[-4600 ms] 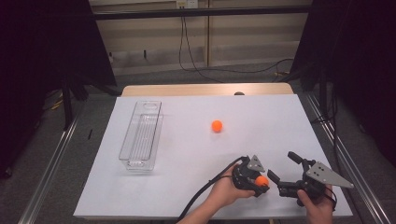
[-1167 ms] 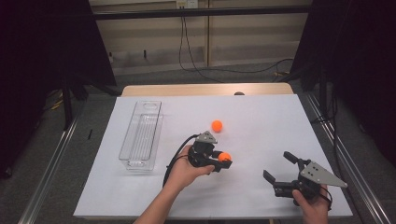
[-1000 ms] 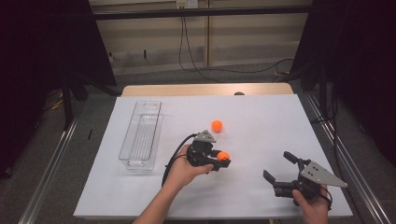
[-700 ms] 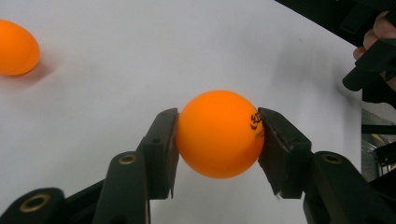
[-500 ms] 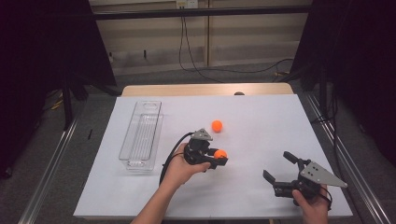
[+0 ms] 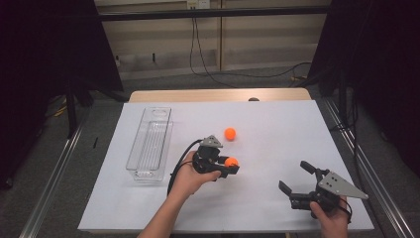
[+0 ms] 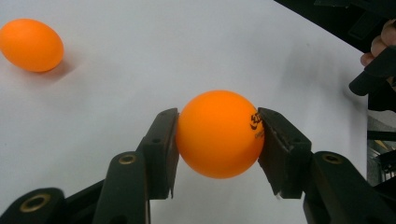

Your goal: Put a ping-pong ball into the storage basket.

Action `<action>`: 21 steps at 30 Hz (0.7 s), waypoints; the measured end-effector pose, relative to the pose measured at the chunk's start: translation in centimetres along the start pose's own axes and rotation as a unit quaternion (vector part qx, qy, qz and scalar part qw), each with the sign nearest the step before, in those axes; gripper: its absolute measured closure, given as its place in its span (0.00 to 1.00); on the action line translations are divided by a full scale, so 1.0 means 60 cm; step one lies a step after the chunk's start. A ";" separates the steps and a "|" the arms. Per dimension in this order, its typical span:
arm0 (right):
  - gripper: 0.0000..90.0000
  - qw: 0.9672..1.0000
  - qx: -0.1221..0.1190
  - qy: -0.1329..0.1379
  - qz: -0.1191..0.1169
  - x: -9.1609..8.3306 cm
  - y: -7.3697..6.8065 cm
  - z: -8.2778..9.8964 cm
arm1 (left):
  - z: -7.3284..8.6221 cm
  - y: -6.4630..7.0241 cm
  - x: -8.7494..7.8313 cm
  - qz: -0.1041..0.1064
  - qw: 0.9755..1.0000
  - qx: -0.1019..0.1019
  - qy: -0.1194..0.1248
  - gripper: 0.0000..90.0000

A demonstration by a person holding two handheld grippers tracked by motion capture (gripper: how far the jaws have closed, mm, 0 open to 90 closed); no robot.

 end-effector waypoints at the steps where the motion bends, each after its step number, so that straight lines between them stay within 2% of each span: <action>1: 0.01 1.000 0.000 0.000 0.000 0.000 0.000 0.000 | 0.000 0.000 0.000 0.000 1.000 0.000 0.001 0.56; 21: 0.01 1.000 -0.001 0.002 -0.001 -0.001 0.001 -0.001 | -0.001 -0.009 -0.011 -0.006 1.000 -0.004 0.005 0.56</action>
Point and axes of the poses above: each handheld gripper's, and its own axes: x roughly forward along the jaws, z roughly out of its underside, y roughly to its right, the point moved 6 cm from there along x, roughly forward along the jaws, and after that the axes turned 4 degrees about z, right-handed, at the moved point
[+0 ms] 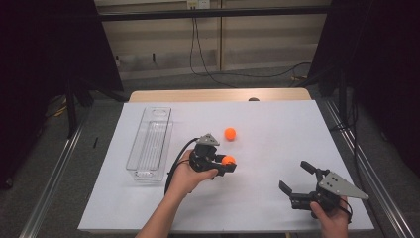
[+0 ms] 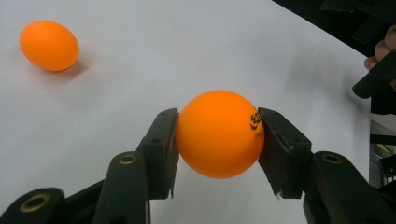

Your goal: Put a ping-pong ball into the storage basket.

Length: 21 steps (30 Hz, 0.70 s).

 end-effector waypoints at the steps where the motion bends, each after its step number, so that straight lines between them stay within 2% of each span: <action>1: 0.01 1.000 0.000 0.000 0.000 0.000 0.000 0.000 | 0.000 0.000 -0.001 0.000 1.000 0.000 -0.001 0.56; 21: 0.01 1.000 0.000 0.000 0.000 -0.001 0.000 0.000 | -0.001 -0.011 -0.015 -0.009 1.000 -0.005 0.004 0.56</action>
Point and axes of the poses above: each handheld gripper's, and its own axes: x roughly forward along the jaws, z roughly out of its underside, y roughly to its right, the point moved 6 cm from there along x, roughly forward along the jaws, and after that the axes turned 4 degrees about z, right-handed, at the moved point
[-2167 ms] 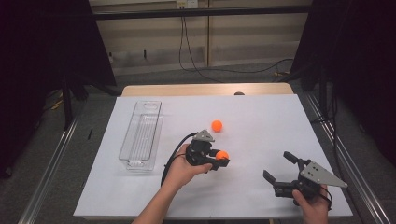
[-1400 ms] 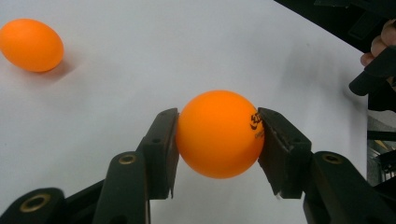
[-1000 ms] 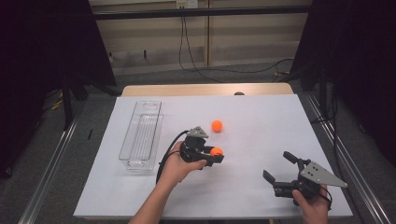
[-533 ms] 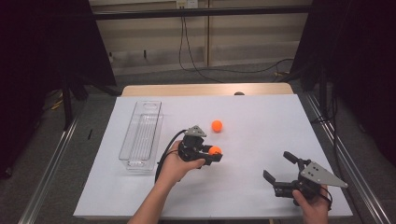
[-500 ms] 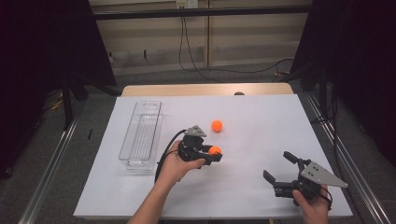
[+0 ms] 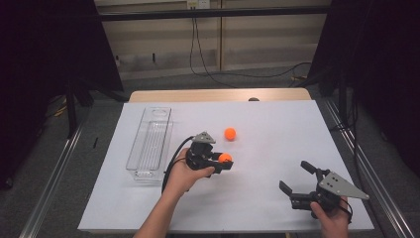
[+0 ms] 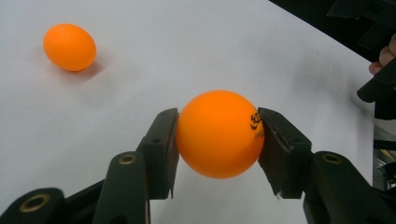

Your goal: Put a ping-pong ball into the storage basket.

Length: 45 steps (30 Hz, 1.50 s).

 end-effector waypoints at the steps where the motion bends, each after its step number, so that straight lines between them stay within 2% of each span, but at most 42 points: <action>1: 0.01 1.000 0.000 0.000 0.001 0.000 0.000 0.000 | 0.000 0.000 0.000 -0.001 1.000 -0.001 0.001 0.56; 2: 0.01 1.000 0.000 0.000 0.001 0.000 0.000 0.000 | 0.000 -0.001 -0.001 -0.006 1.000 -0.002 0.002 0.56; 11: 0.01 1.000 0.000 0.001 0.001 0.000 0.000 0.000 | 0.000 -0.008 -0.010 -0.005 1.000 -0.007 0.005 0.56; 45: 0.01 1.000 0.001 0.001 0.001 -0.001 0.000 0.000 | -0.003 -0.035 -0.047 -0.030 0.999 -0.021 0.021 0.56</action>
Point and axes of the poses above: each handheld gripper's, and its own axes: x roughly forward along the jaws, z roughly out of its underside, y roughly to its right, the point moved 6 cm from there along x, roughly forward along the jaws, and after that the axes turned 4 degrees about z, right-handed, at the moved point
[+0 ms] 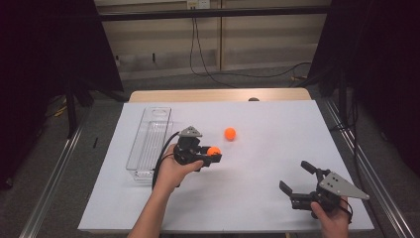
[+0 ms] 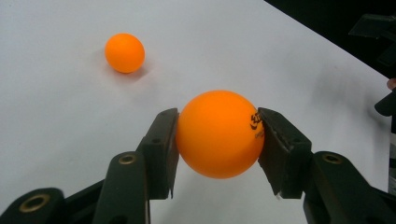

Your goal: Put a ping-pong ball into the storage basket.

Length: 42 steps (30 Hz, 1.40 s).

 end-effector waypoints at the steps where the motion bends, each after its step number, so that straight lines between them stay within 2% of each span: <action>1: 0.01 1.000 0.000 0.000 0.000 0.000 0.000 0.000 | 0.000 -0.001 -0.001 0.000 1.000 0.000 0.000 0.56; 42: 0.01 1.000 0.001 0.001 0.000 0.000 0.000 0.000 | -0.001 -0.031 -0.036 -0.033 0.999 -0.013 0.013 0.56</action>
Point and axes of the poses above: each handheld gripper's, and its own axes: x roughly forward along the jaws, z roughly out of its underside, y roughly to its right, the point moved 6 cm from there along x, roughly forward along the jaws, and after that the axes turned 4 degrees about z, right-handed, at the moved point
